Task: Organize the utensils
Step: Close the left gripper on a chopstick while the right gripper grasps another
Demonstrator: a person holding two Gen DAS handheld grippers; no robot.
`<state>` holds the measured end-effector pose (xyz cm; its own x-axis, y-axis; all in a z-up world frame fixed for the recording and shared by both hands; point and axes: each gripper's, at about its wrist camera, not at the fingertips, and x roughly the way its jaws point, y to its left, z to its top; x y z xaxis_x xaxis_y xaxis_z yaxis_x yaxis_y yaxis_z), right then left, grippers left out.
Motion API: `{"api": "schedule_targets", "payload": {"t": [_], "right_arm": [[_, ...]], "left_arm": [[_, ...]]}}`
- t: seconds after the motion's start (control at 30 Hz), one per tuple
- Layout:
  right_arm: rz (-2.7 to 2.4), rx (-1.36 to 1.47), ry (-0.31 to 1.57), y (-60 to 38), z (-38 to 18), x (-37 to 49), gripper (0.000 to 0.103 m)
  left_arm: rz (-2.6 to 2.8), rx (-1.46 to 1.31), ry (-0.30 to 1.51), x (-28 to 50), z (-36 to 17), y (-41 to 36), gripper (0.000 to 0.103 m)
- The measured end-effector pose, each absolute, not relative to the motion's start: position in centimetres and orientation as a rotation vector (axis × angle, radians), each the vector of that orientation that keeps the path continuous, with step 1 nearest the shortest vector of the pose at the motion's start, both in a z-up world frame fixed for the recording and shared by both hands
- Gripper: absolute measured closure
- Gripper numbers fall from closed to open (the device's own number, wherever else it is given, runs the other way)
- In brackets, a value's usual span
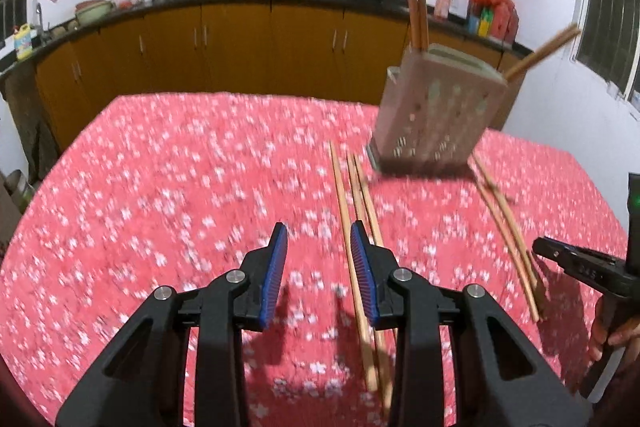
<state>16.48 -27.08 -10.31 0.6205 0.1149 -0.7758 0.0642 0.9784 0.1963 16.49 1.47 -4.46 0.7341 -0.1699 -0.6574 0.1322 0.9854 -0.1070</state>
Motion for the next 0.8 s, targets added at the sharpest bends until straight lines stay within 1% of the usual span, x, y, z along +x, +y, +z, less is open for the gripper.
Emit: {"api": "schedule_targets", "payload": {"t": [0.07,0.37,0.43,0.47,0.63,0.73,0.8], "right_arm": [[0.017,0.197,0.918,-26.9,-11.2,16.9,0.09],[0.002,0.174,0.921,-26.7,-11.6,17.3,0.09],[-0.006,0.134,0.912,-26.3,-11.7,17.2,0.091],[-0.019,0.124,0.912,-26.3,-11.7,17.3,0.094],[-0.085,0.192,0.903,-28.6,-11.8,17.5,0.095],[-0.088,0.193,0.901,-29.1,-11.8,17.1,0.095],[-0.088,0.184,0.897,-29.1,-11.8,17.1,0.095]], "left_arm": [[-0.172,-0.057,0.751,16.4,-5.2,1.3,0.069],[-0.195,-0.078,0.82,16.6,-7.1,1.2,0.069],[-0.211,-0.078,0.829,16.5,-7.5,1.1,0.071],[-0.219,-0.078,0.833,16.5,-7.5,1.0,0.072],[-0.265,-0.071,0.853,16.4,-8.0,0.4,0.077],[-0.281,-0.06,0.865,16.4,-8.3,-0.1,0.078],[-0.286,-0.045,0.877,16.5,-8.6,-0.5,0.081]]}}
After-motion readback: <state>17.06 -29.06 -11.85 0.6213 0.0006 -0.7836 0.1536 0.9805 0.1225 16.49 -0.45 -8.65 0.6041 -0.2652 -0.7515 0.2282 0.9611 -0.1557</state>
